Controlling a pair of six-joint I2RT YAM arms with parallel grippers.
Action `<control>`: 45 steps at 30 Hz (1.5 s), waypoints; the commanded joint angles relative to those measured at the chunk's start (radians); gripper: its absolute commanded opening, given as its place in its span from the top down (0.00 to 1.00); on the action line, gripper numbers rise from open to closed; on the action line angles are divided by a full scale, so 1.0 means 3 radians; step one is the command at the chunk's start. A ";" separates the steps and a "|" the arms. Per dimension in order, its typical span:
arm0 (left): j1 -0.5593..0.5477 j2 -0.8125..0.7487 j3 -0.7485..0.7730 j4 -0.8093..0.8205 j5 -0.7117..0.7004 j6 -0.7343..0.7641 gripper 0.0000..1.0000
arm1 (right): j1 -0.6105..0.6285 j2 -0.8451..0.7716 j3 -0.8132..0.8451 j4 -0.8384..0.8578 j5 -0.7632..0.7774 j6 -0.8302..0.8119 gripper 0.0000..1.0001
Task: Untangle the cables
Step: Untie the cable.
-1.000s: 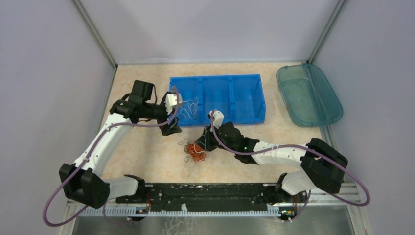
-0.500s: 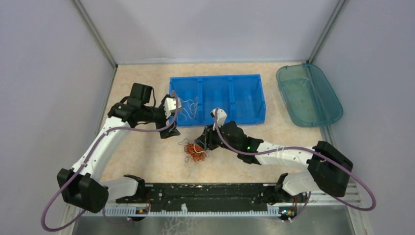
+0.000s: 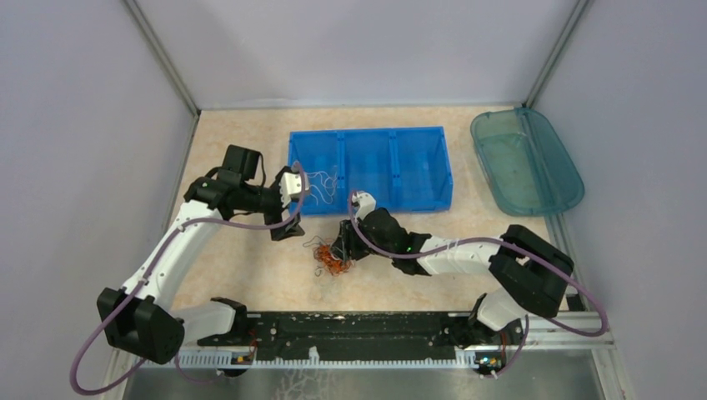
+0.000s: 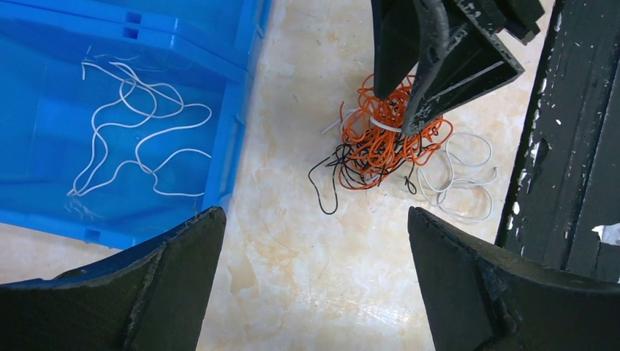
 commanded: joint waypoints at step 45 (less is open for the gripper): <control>-0.0197 -0.0070 -0.0646 0.0196 0.0213 0.0374 0.00 | -0.0230 -0.0241 -0.0213 0.0509 -0.0403 0.0202 0.49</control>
